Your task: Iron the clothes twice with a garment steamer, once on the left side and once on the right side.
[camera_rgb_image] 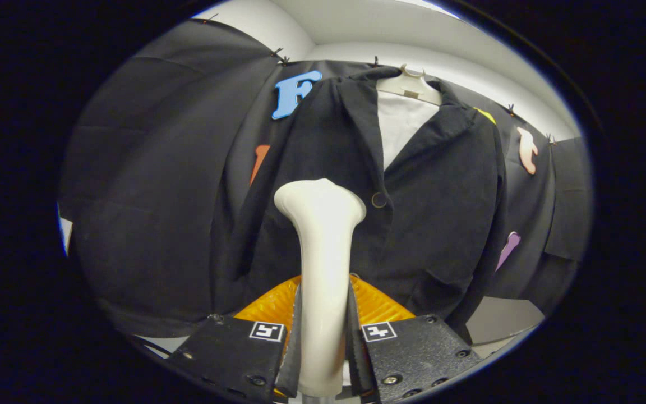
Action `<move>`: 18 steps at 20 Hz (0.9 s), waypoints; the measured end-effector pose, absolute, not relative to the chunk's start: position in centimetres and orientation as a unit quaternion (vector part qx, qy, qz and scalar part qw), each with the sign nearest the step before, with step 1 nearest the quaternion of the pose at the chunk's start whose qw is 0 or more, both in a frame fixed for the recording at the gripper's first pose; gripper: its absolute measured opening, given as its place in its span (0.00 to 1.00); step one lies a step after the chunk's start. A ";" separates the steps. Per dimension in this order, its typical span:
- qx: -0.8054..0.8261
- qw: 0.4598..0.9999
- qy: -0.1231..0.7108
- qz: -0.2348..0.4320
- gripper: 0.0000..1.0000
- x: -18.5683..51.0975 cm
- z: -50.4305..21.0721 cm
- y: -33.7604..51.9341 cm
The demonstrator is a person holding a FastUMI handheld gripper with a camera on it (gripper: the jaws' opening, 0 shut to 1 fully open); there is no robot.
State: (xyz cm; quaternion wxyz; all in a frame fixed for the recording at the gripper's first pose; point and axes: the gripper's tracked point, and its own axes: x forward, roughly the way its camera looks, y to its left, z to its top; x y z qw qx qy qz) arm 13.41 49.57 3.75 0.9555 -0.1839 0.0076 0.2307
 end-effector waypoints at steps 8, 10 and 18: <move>-0.198 0.951 0.066 0.227 0.37 12.9 -2.0 48.2; -0.204 0.949 0.080 0.227 0.37 12.6 -3.5 48.0; -0.223 0.937 0.157 0.219 0.37 12.1 -10.6 46.6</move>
